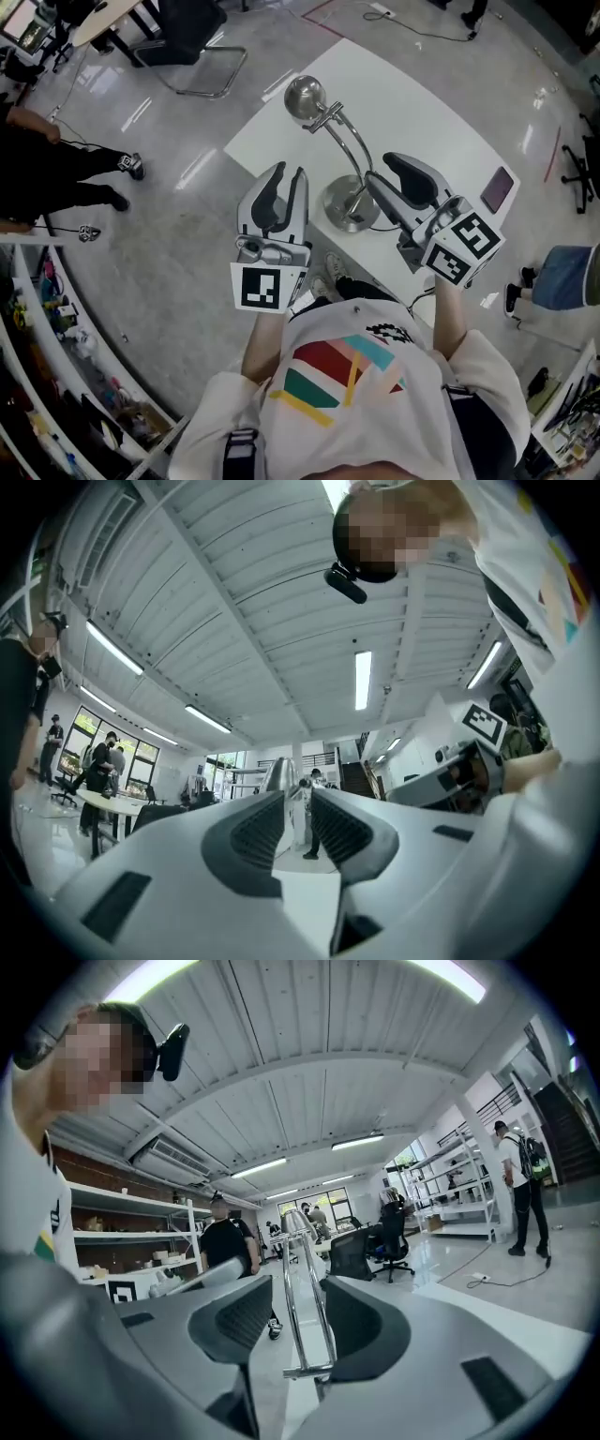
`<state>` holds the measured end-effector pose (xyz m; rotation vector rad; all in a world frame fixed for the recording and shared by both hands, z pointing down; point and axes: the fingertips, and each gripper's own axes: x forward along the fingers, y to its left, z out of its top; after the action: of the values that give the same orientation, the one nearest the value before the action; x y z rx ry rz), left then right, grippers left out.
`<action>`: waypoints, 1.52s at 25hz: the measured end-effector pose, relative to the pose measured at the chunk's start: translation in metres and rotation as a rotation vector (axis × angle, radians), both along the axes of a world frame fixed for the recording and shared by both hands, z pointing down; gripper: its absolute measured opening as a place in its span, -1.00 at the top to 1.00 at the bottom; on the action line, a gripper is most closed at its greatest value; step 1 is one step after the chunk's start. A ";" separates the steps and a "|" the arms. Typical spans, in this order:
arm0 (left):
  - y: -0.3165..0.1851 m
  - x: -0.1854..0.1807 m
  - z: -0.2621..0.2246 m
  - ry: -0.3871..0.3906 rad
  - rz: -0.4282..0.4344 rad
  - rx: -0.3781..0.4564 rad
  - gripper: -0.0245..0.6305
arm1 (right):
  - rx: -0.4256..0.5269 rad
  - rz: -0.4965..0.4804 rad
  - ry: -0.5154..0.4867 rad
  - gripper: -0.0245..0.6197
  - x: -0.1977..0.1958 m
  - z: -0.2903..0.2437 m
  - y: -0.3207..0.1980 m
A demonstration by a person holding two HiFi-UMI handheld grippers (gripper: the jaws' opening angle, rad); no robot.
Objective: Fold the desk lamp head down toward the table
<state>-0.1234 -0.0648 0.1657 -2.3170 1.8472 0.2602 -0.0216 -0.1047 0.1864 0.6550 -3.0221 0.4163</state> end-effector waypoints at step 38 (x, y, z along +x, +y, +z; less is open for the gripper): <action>-0.122 -0.017 0.073 -0.190 0.385 -0.192 0.65 | -0.001 -0.084 0.714 0.41 -0.078 0.092 -0.076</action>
<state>-0.1404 -0.1872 0.2382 -2.7097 1.3837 -0.0956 -0.0993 -0.1803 0.2781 0.5260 -2.3567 0.1340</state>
